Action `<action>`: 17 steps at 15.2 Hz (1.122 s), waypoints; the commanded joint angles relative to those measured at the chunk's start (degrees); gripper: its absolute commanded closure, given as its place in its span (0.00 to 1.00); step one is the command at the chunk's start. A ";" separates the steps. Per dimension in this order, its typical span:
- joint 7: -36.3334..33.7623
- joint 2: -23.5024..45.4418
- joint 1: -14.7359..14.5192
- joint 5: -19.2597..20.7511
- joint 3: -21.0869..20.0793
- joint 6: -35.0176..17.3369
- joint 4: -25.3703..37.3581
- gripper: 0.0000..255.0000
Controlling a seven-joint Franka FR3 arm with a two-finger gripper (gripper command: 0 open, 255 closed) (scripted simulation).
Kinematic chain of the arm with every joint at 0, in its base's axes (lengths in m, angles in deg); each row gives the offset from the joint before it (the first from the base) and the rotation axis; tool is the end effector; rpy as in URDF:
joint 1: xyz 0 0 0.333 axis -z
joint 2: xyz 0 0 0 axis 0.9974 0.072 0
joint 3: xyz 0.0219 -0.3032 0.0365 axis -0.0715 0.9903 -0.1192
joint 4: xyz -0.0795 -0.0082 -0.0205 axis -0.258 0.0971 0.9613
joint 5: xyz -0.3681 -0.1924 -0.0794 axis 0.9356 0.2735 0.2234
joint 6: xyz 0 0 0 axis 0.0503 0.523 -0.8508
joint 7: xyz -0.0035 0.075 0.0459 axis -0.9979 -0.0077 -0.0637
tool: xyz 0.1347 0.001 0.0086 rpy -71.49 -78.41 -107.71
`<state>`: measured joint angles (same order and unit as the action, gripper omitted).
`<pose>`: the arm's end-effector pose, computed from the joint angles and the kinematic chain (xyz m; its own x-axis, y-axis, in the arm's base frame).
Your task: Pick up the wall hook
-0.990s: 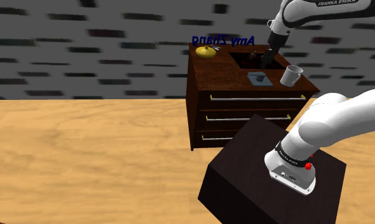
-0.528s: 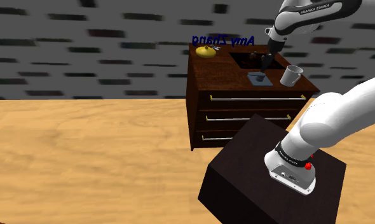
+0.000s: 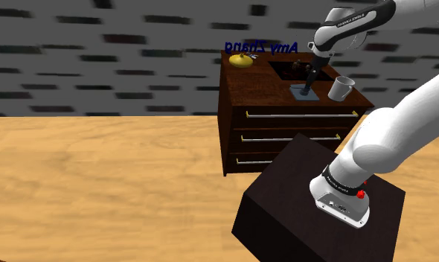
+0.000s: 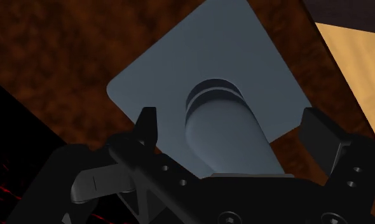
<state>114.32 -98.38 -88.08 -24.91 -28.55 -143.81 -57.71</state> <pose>0.3465 -0.3495 0.3273 0.9867 0.1627 -0.0076 0.1626 -0.9867 -0.0063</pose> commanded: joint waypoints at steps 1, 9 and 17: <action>0.68 1.41 -0.39 -0.73 0.77 -1.98 -0.73 0.00; 1.28 2.54 -0.69 -1.41 1.35 -3.47 -1.28 1.00; 0.29 0.57 -0.17 -0.29 0.32 -0.70 -0.17 1.00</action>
<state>114.87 -97.23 -88.40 -25.51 -27.94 -145.48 -58.34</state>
